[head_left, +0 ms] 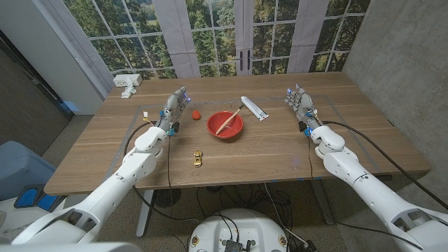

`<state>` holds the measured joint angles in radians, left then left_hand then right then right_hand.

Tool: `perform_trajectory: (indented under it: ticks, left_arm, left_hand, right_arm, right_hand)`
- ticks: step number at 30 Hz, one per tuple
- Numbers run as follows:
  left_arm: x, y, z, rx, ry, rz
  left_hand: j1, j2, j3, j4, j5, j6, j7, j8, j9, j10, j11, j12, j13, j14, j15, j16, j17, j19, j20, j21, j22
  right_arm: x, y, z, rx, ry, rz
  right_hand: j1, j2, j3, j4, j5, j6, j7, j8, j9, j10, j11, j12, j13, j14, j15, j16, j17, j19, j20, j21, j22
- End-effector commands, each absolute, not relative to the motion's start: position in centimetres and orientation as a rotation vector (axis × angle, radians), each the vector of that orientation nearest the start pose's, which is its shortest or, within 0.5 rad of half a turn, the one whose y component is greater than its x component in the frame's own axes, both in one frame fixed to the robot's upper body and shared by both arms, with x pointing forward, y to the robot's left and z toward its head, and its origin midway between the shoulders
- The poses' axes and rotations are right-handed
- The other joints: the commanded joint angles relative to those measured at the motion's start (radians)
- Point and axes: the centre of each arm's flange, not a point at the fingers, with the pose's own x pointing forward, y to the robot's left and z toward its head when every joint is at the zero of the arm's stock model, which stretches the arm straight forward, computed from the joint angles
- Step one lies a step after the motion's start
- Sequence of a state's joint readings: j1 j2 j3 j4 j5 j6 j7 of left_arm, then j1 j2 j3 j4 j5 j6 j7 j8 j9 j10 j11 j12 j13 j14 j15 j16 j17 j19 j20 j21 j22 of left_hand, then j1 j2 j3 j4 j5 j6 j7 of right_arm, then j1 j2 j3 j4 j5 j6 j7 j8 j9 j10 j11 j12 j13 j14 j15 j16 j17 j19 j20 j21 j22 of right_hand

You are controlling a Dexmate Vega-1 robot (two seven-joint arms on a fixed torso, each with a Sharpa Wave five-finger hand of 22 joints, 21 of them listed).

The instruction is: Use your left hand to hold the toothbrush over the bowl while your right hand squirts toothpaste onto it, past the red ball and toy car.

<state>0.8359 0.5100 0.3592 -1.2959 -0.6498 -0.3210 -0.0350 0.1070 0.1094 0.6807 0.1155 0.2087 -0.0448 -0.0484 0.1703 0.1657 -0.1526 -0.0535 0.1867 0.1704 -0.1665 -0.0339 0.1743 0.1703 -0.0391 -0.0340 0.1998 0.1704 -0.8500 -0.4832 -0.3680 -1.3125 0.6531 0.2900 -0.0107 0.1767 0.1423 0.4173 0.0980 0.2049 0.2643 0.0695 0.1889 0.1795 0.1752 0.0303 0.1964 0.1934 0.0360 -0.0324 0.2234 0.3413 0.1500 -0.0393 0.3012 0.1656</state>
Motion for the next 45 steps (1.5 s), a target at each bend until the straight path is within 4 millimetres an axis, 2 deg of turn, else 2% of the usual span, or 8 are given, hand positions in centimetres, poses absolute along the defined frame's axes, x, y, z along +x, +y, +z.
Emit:
perform_trajectory:
  ticks: [1,4,6,9,12,25,32,45]
  left_arm:
    - [64.6,29.8,-0.6,-0.025,-0.689,-0.174]
    - [64.6,29.6,-0.6,-0.016,-0.692,-0.158]
    - [64.6,29.5,-0.6,-0.006,-0.697,-0.154]
    - [64.3,29.2,-0.4,0.028,-0.710,-0.134]
    - [63.9,28.9,-0.1,0.079,-0.728,-0.098]
    - [62.6,27.7,1.1,0.265,-0.755,-0.055]
    - [62.0,27.0,1.8,0.360,-0.763,-0.042]
    - [60.8,25.7,2.7,0.503,-0.770,-0.015]
  left_hand:
    - [0.008,0.048,0.007,-0.008,0.007,-0.001,-0.003,0.008,0.004,0.016,-0.001,0.011,0.005,0.007,-0.040,0.008,-0.001,0.016,-0.067,0.010,0.003]
    - [0.008,0.039,0.005,-0.024,0.006,0.023,-0.010,0.016,0.004,0.043,-0.007,0.017,0.005,0.048,-0.038,0.016,-0.002,0.050,-0.049,0.018,0.003]
    - [0.015,0.028,0.003,-0.050,0.004,0.047,-0.018,0.019,0.005,0.071,-0.012,0.020,0.005,0.086,-0.029,0.017,-0.004,0.092,-0.029,0.026,0.004]
    - [0.038,0.001,-0.007,-0.125,-0.010,0.088,-0.026,0.022,0.007,0.128,-0.008,0.025,0.006,0.177,-0.007,0.021,-0.004,0.173,0.015,0.039,0.005]
    - [0.054,-0.007,-0.010,-0.165,-0.019,0.122,-0.021,0.027,0.007,0.159,-0.004,0.027,0.007,0.214,0.005,0.021,-0.003,0.196,0.041,0.039,0.006]
    - [0.095,-0.023,-0.017,-0.261,-0.034,0.205,-0.010,0.032,0.009,0.272,-0.011,0.044,0.010,0.329,0.017,0.031,0.001,0.248,0.095,0.039,0.011]
    - [0.115,-0.030,-0.022,-0.286,-0.037,0.264,-0.001,0.039,0.011,0.331,-0.007,0.051,0.012,0.408,0.002,0.040,0.003,0.287,0.102,0.047,0.014]
    - [0.175,-0.035,-0.019,-0.299,-0.037,0.381,0.025,0.054,0.014,0.423,-0.016,0.059,0.015,0.495,-0.028,0.044,0.006,0.325,0.102,0.050,0.018]
  right_arm:
    - [65.4,-28.3,-3.6,0.128,-0.590,0.140]
    - [65.4,-28.6,-3.6,0.127,-0.590,0.135]
    - [65.4,-28.8,-3.6,0.130,-0.590,0.129]
    - [65.4,-29.0,-3.7,0.126,-0.591,0.125]
    - [65.3,-29.3,-3.7,0.127,-0.589,0.120]
    - [64.7,-29.8,-4.3,0.128,-0.586,0.106]
    - [64.2,-30.1,-4.8,0.132,-0.589,0.093]
    - [63.2,-30.6,-5.4,0.140,-0.602,0.072]
  right_hand:
    - [0.013,0.006,0.005,-0.007,0.002,0.010,-0.002,0.007,0.002,0.011,0.000,0.007,0.004,0.009,-0.002,0.005,0.003,0.011,-0.028,0.003,0.002]
    - [0.020,0.007,0.008,-0.015,0.000,0.013,0.000,0.007,0.002,0.014,0.003,0.008,0.004,0.012,0.008,0.005,0.000,0.016,-0.021,0.001,0.003]
    - [0.023,0.006,0.008,-0.021,-0.002,0.014,0.000,0.007,0.002,0.019,0.009,0.010,0.004,0.015,0.011,0.005,-0.002,0.018,-0.011,-0.001,0.003]
    - [0.033,0.001,0.010,-0.036,-0.006,0.016,0.005,0.007,0.002,0.022,0.011,0.010,0.004,0.019,0.023,0.005,-0.007,0.029,0.007,-0.003,0.003]
    - [0.044,0.000,0.013,-0.051,-0.011,0.027,0.005,0.010,0.002,0.035,0.013,0.013,0.005,0.037,0.032,0.010,-0.012,0.046,0.021,-0.003,0.004]
    - [0.070,0.005,0.021,-0.088,-0.023,0.065,0.014,0.020,0.004,0.075,0.030,0.023,0.006,0.080,0.046,0.026,-0.017,0.085,0.044,-0.006,0.007]
    - [0.077,0.007,0.024,-0.099,-0.025,0.083,0.015,0.023,0.005,0.092,0.035,0.027,0.007,0.095,0.053,0.032,-0.017,0.095,0.052,-0.008,0.007]
    - [0.083,0.009,0.026,-0.112,-0.025,0.104,0.018,0.026,0.006,0.113,0.039,0.031,0.008,0.107,0.058,0.038,-0.016,0.109,0.057,-0.011,0.009]
